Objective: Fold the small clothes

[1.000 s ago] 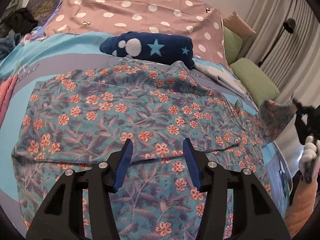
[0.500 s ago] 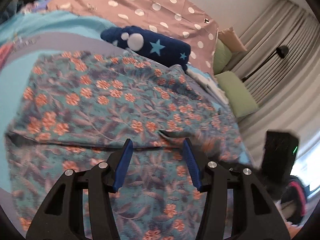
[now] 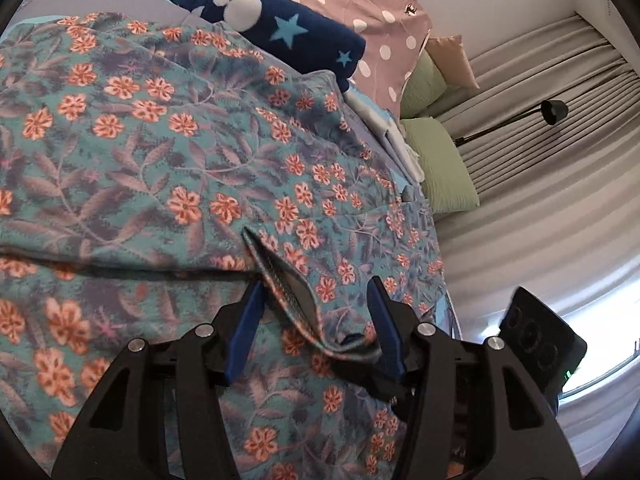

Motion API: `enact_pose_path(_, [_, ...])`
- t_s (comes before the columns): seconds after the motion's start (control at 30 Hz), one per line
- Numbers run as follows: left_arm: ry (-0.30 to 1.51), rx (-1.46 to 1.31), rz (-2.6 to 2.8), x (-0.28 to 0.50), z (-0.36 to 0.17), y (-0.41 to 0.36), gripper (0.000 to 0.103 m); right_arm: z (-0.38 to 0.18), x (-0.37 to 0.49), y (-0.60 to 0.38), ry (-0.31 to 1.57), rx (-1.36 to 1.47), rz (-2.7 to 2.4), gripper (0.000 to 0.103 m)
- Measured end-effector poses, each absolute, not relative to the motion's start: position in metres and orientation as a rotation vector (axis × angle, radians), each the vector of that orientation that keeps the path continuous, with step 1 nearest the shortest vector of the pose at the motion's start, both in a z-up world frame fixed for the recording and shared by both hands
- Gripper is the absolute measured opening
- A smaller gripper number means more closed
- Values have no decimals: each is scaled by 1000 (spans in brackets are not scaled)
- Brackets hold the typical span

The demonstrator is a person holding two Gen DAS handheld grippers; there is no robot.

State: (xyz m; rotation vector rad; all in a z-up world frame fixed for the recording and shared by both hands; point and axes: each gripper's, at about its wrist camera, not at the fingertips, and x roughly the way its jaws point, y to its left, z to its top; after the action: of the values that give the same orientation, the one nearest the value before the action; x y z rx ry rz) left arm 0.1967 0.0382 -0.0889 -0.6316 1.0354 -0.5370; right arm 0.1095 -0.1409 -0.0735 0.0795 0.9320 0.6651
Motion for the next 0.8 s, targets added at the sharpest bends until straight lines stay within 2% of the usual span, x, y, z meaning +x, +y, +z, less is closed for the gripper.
enact_pose_path(0.03, [1037, -624, -524, 198, -89, 38, 44, -73, 107, -138, 929, 66, 667, 29])
enact_pose_path(0.07, [1041, -617, -514, 199, -90, 37, 20, -72, 106, -135, 923, 46, 673, 31])
enact_pose_path(0.1, [1047, -623, -513, 200, -92, 35, 2, -70, 104, -132, 920, 31, 674, 31])
enact_pose_path(0.2, [1025, -636, -509, 198, -85, 36, 2, -65, 101, -126, 899, -13, 646, 11])
enact_pose_path(0.53, [789, -495, -651, 207, 20, 29, 3, 1, 111, -122, 734, 86, 635, 10])
enact_pose_path(0.8, [687, -441, -543, 217, 49, 86, 3, 15, 156, -53, 738, 134, 749, 10])
